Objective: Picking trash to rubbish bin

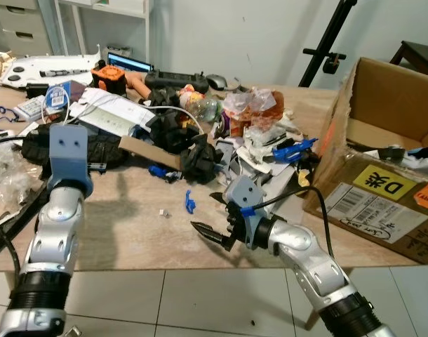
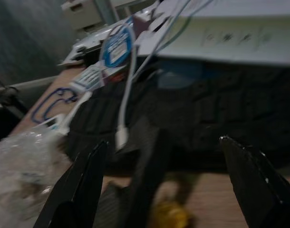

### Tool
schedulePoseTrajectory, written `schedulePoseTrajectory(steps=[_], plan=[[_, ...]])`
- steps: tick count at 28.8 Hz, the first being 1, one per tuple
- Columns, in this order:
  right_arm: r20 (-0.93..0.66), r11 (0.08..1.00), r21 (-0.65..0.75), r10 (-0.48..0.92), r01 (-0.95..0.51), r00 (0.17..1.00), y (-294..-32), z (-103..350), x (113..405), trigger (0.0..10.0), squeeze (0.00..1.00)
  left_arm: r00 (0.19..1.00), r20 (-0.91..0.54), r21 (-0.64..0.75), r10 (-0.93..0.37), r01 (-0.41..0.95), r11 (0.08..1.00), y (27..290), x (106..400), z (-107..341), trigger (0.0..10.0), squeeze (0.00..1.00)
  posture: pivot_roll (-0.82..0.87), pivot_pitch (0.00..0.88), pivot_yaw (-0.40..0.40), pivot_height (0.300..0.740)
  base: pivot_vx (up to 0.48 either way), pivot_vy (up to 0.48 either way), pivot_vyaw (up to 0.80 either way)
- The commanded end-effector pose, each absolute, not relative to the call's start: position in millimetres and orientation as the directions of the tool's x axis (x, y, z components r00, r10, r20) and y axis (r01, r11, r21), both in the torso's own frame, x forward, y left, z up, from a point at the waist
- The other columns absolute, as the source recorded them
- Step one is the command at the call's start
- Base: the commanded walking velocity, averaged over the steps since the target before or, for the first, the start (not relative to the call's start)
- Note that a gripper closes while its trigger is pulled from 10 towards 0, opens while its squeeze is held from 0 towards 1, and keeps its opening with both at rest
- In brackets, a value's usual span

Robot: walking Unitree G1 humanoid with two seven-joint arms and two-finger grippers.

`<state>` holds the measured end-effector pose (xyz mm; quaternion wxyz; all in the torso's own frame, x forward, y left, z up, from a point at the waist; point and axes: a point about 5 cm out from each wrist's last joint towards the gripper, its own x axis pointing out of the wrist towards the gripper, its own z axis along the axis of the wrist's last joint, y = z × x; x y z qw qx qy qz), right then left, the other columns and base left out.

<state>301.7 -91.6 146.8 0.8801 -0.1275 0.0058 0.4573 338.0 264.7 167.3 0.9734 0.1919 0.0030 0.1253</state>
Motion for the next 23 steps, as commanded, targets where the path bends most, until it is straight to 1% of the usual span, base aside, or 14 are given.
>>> schedulePoseTrajectory(steps=[1, 6, 8, 10, 11, 13, 19, 20, 21, 23], plan=[[-0.131, 0.553, -0.225, 0.799, -0.802, 0.587, -95.2, 147.1, 301.7, 10.0, 0.00, 0.976, 0.090, 0.391, 0.196, -0.216, 0.895, 261.5, 341.7, 171.6, 10.0, 0.00, -0.02, 0.091, -0.102, 0.740, 0.000, 0.000, 0.00], [-0.126, 0.554, -0.227, 0.799, -0.801, 0.589, -94.2, 147.9, 303.2, 10.0, 0.00, 0.979, 0.163, 0.372, 0.121, -0.175, 0.912, 254.4, 348.5, 179.5, 10.0, 0.00, -0.02, 0.089, -0.099, 0.740, 0.000, 0.000, 0.00], [-0.125, 0.554, -0.226, 0.799, -0.801, 0.588, -93.4, 147.9, 303.3, 10.0, 0.00, 0.981, 0.156, 0.374, 0.113, -0.165, 0.913, 252.4, 351.7, 178.0, 10.0, 0.00, -0.02, 0.088, -0.101, 0.740, 0.000, 0.000, 0.00], [-0.125, 0.554, -0.225, 0.799, -0.802, 0.588, -93.0, 147.7, 303.3, 10.0, 0.00, 0.985, 0.132, 0.375, 0.108, -0.151, 0.915, 251.8, 353.1, 174.5, 10.0, 0.00, -0.02, 0.088, -0.100, 0.740, 0.000, 0.000, 0.00], [-0.126, 0.553, -0.223, 0.800, -0.803, 0.587, -92.7, 147.6, 303.1, 10.0, 0.00, 0.993, 0.050, 0.373, 0.104, -0.115, 0.921, 252.4, 356.0, 161.4, 10.0, 0.00, -0.02, 0.089, -0.101, 0.740, 0.000, 0.000, 0.00], [-0.127, 0.553, -0.223, 0.800, -0.803, 0.587, -93.2, 147.5, 303.3, 10.0, 0.00, 0.994, -0.019, 0.378, 0.108, -0.093, 0.921, 253.9, 356.5, 150.5, 10.0, 0.00, -0.02, 0.089, -0.101, 0.740, 0.000, 0.000, 0.00], [-0.128, 0.555, -0.224, 0.798, -0.801, 0.588, -94.5, 147.5, 303.8, 10.0, 0.00, 0.985, -0.069, 0.428, 0.158, -0.114, 0.896, 260.7, 355.5, 140.3, 10.0, 0.00, -0.02, 0.089, -0.101, 0.740, 0.000, 0.000, 0.00], [-0.127, 0.556, -0.225, 0.798, -0.800, 0.590, -94.7, 147.7, 304.1, 10.0, 0.00, 0.977, -0.075, 0.441, 0.198, -0.146, 0.886, 265.7, 355.2, 138.1, 10.0, 0.00, -0.02, 0.087, -0.100, 0.740, 0.000, 0.000, 0.00], [-0.127, 0.556, -0.225, 0.798, -0.800, 0.590, -94.7, 147.7, 304.1, 10.0, 0.00, 0.977, -0.075, 0.441, 0.198, -0.146, 0.886, 265.7, 355.2, 138.1, 10.0, 0.00, -0.02, 0.087, -0.100, 0.740, 0.000, 0.000, 0.00], [-0.126, 0.557, -0.226, 0.797, -0.799, 0.591, -94.9, 148.0, 304.3, 10.0, 0.00, 0.965, -0.064, 0.466, 0.256, -0.198, 0.862, 273.5, 354.9, 137.9, 10.0, 0.00, -0.02, 0.087, -0.100, 0.740, 0.000, 0.000, 0.00]])
